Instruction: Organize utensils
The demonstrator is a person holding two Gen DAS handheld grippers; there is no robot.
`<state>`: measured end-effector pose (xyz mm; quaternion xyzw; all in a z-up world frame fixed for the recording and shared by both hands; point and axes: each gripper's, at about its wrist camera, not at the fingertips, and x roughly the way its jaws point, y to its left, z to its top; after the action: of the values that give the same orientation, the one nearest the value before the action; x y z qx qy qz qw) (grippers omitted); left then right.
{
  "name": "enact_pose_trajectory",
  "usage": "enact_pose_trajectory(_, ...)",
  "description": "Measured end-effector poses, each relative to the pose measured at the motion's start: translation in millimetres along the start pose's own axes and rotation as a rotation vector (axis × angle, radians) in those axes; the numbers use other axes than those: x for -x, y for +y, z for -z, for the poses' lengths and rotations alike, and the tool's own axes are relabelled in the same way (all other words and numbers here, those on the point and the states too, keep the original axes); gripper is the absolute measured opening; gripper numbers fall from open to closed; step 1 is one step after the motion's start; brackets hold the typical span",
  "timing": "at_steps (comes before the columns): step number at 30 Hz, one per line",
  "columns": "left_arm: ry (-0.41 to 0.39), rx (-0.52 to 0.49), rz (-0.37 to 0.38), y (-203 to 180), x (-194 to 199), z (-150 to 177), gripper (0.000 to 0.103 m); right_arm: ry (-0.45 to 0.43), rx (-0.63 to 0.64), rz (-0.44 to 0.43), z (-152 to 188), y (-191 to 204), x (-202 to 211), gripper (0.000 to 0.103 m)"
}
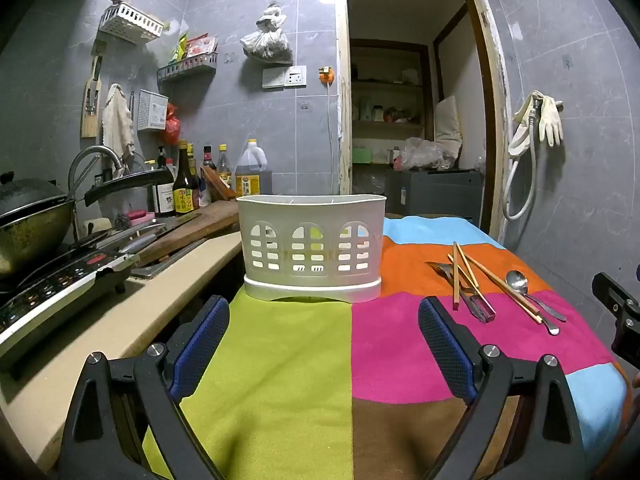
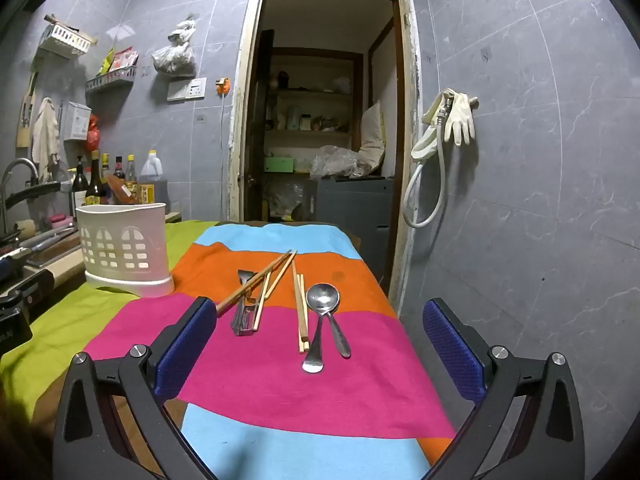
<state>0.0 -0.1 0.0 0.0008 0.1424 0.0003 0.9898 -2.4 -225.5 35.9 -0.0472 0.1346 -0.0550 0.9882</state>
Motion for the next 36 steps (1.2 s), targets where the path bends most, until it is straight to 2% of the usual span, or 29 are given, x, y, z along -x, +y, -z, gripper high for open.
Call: enact_pose_trajectory(36, 0.004, 0.003, 0.001, -0.1, -0.1, -0.1, 0.093, 0.009, -0.006, -0.005, 2.1, 1.5, -2.9, 0.103)
